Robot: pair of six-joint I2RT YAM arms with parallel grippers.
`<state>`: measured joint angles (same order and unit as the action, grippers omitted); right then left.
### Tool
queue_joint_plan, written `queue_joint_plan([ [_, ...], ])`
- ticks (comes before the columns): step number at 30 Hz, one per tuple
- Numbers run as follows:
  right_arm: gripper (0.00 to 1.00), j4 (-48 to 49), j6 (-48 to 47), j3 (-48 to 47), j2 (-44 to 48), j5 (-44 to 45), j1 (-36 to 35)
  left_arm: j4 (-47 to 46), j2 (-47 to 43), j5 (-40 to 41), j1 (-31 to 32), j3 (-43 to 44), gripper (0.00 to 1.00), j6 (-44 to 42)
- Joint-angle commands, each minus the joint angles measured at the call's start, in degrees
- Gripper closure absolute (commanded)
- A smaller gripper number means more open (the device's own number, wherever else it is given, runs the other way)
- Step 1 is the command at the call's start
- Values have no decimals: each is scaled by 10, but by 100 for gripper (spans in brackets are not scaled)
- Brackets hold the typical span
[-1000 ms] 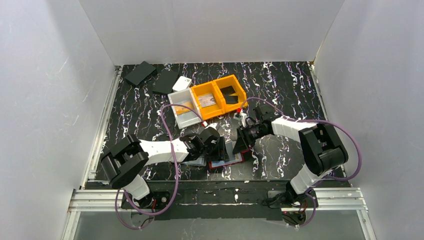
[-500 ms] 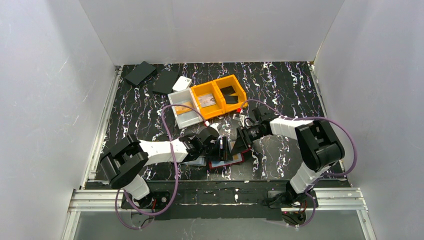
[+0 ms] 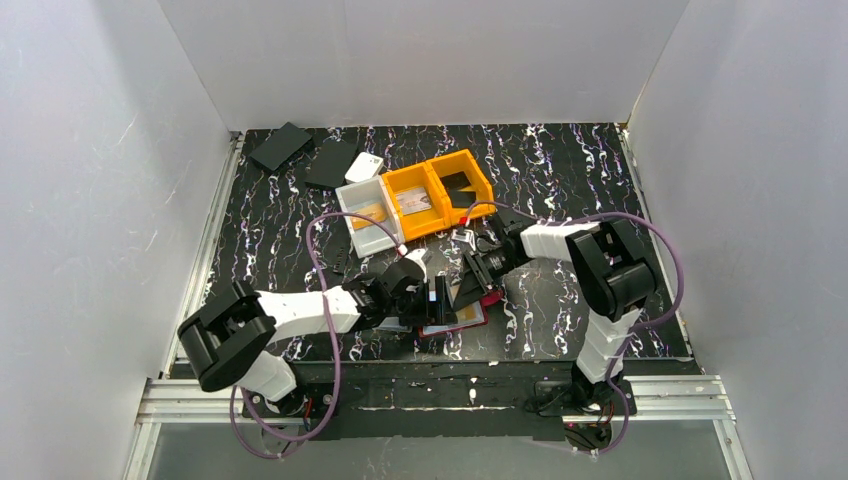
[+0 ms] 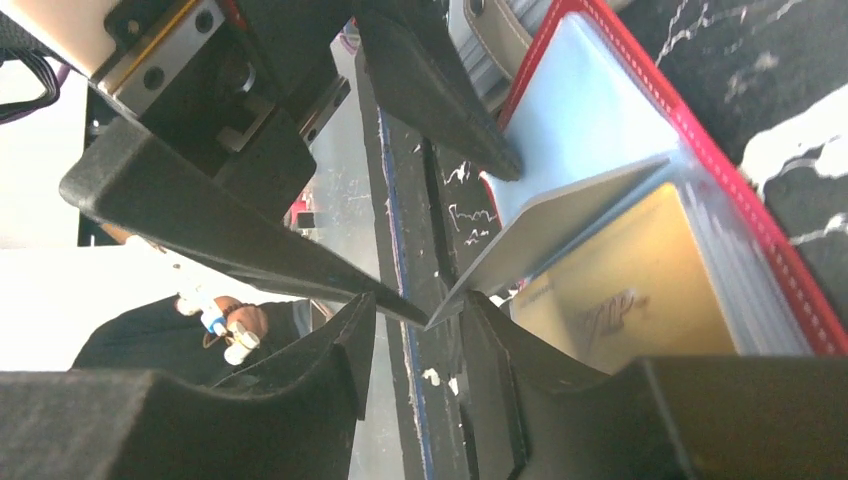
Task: Take the credit cards out of the card holder
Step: Remove the credit card from the card holder.
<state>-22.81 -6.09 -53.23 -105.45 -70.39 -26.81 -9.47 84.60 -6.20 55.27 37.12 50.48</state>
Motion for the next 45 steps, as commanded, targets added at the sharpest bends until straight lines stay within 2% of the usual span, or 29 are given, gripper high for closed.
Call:
queue_joint_plan([
  [1,54,-60,-63,-54,-24,-4,-13,-12,-52,-7,7,-16,27,-13],
  [5,52,-132,-110,-96,-55,1,-31,-16,-87,-7,7,-36,26,-16],
  [14,51,-138,-98,-132,-77,12,-69,-16,-177,28,7,-102,28,14],
  [17,50,-147,-133,-133,-30,74,-69,-3,-199,44,6,-117,29,23],
  [23,48,-147,-206,-87,47,167,-61,-1,-197,42,4,-100,34,11],
  [26,48,-168,-235,-82,67,168,-46,-1,-195,40,-5,-94,40,3],
  [32,48,-166,-250,-58,80,160,-13,-2,-202,22,-34,-95,44,-1],
  [36,48,-163,-256,-51,77,159,-12,-6,-191,11,-50,-91,51,-3],
  [45,48,-168,-264,-50,65,159,-12,-13,-120,-14,-69,-56,54,-4],
])
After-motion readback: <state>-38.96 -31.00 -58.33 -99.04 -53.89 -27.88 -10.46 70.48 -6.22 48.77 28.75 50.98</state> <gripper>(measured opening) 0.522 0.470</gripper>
